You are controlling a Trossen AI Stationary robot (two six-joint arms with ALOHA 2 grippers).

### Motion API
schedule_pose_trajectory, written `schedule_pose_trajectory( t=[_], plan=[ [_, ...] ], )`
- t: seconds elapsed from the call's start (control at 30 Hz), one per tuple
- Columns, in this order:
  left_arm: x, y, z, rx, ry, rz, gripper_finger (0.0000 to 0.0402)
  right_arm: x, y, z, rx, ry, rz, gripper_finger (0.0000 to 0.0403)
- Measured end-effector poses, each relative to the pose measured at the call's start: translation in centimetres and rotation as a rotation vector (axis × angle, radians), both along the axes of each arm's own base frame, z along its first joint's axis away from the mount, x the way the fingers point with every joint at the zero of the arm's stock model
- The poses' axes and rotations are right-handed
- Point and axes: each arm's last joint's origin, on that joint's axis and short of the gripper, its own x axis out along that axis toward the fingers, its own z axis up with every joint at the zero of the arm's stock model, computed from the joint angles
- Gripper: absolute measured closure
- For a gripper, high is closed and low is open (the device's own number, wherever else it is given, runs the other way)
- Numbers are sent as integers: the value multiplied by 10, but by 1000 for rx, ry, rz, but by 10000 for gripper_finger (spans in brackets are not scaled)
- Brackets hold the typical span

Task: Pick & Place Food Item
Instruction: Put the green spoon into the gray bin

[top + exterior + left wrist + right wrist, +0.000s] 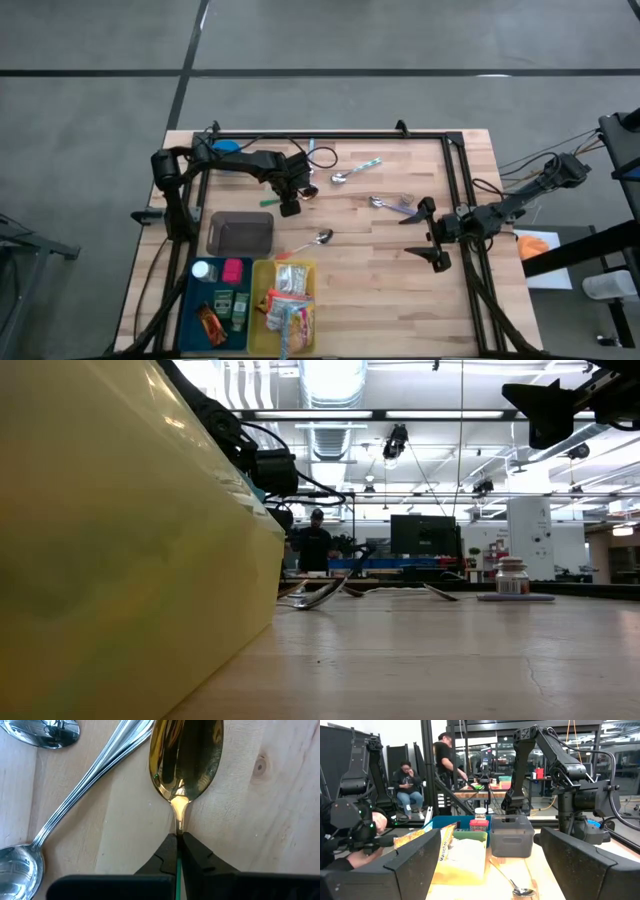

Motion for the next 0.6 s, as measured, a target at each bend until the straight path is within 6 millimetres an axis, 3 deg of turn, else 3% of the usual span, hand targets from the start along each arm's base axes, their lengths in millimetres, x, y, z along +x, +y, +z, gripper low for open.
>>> schedule_pose_trajectory(
  t=[0.23, 0.6],
  plan=[
    [-4, 0, 11, 41, -11, 8, 398, 0, 0, 0, 0, 0, 0, 64],
    [-18, -3, 69, 192, -87, 1, 398, 0, 0, 0, 0, 0, 0, 64]
  ],
)
